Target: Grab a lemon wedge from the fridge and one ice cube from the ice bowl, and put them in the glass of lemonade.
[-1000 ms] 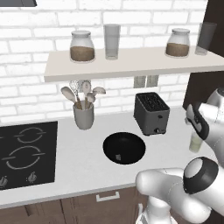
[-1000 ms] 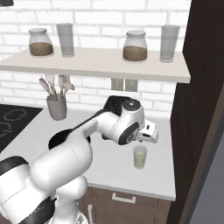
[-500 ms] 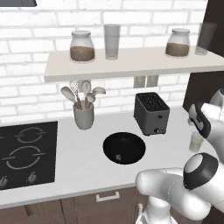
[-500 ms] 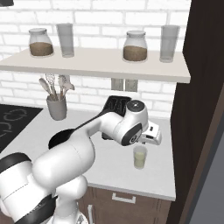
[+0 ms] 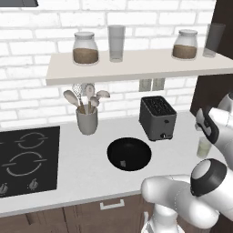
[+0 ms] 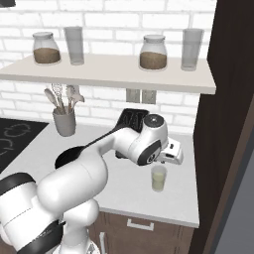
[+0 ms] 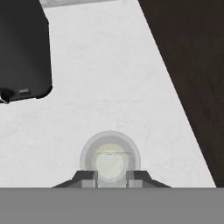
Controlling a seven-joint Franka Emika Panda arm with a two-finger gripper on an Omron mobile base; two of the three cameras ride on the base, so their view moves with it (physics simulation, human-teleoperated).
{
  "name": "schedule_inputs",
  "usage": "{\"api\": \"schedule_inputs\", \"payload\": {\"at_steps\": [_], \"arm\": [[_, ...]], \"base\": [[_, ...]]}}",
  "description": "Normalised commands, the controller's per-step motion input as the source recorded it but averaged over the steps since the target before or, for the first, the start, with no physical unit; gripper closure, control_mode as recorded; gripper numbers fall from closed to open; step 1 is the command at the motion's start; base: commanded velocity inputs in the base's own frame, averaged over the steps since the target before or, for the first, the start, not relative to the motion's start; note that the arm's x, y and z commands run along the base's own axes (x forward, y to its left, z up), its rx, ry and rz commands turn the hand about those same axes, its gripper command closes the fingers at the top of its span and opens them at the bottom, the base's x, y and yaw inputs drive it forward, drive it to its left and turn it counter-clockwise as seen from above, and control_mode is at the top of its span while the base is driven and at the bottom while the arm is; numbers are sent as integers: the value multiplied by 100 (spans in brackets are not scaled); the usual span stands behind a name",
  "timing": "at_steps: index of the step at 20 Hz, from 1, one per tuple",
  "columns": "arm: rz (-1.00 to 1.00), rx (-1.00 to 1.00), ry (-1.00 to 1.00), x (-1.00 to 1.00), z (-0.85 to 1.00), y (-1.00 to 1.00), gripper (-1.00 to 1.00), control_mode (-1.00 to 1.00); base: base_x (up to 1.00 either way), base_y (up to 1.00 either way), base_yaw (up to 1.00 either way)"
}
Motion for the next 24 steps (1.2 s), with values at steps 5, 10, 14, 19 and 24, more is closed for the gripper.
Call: {"api": "schedule_inputs", "payload": {"at_steps": [5,10,14,19,24], "arm": [[0,0,0,0,-14,0,100,-100],[0,0,0,3,-8,0,100,-100],[0,0,1,9,0,0,100,-100],[0,0,1,5,0,0,100,-100],[0,0,0,-8,-18,0,100,-100]], "base": [[0,0,0],[0,0,0],[0,0,0],[0,0,0],[0,0,0]]}}
